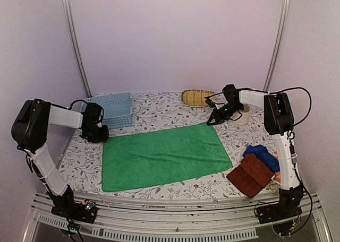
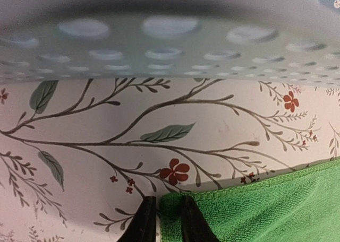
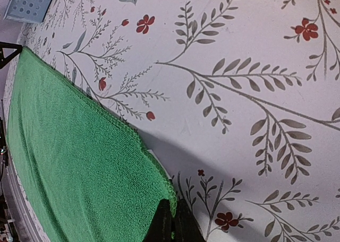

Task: Roll the towels
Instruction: Pick up the towel from the center of the board.

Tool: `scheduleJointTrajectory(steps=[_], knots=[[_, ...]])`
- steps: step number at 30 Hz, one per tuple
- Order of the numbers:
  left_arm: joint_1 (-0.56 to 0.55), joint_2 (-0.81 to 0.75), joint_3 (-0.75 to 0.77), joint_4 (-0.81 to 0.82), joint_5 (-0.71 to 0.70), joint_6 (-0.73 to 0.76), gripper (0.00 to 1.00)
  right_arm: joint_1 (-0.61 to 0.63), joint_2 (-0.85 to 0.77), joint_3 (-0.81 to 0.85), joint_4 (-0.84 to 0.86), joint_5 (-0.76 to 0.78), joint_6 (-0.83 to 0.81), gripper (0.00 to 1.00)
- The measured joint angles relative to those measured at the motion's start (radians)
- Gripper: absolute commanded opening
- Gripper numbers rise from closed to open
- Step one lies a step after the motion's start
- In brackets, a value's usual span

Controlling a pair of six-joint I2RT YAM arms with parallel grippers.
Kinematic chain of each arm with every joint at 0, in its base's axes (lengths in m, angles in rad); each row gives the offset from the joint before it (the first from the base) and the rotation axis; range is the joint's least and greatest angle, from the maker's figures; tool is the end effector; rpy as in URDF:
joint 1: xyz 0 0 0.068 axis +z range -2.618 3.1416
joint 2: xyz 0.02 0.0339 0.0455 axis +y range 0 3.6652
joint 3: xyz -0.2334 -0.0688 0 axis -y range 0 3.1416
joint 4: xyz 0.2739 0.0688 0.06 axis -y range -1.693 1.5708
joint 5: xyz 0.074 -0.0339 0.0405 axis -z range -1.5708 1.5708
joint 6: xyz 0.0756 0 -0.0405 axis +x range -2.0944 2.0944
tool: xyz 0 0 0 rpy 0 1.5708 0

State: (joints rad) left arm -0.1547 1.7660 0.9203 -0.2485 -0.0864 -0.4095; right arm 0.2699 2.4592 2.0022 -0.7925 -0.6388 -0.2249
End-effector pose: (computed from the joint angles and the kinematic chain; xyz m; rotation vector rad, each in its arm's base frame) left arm 0.3570 -0.0491 0.0446 -0.3656 2.6344 -0.0694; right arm 0.4852 0.1810 0.0659 -0.8016 2.5826 0.9027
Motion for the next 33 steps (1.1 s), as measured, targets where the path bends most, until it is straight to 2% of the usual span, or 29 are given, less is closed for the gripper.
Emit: scheduleJointTrajectory(steps=[6, 14, 20, 25, 33], knots=[[0.0, 0.002, 0.001, -0.004, -0.01, 0.006, 0.0, 0.0, 0.0, 0.001, 0.0, 0.001, 0.0, 0.04], [-0.018, -0.014, -0.007, 0.001, -0.023, 0.008, 0.0, -0.01, 0.009, 0.068, -0.01, 0.01, -0.004, 0.03], [-0.032, -0.154, -0.037, 0.004, -0.026, 0.008, 0.0, -0.032, 0.009, 0.134, -0.002, 0.008, -0.023, 0.03], [-0.033, -0.268, -0.054, 0.033, -0.023, 0.007, 0.0, -0.038, 0.009, 0.134, 0.002, 0.008, -0.047, 0.03], [-0.033, -0.316, -0.108, 0.039, 0.0, -0.007, 0.0, -0.037, -0.011, 0.055, 0.031, -0.008, -0.106, 0.03]])
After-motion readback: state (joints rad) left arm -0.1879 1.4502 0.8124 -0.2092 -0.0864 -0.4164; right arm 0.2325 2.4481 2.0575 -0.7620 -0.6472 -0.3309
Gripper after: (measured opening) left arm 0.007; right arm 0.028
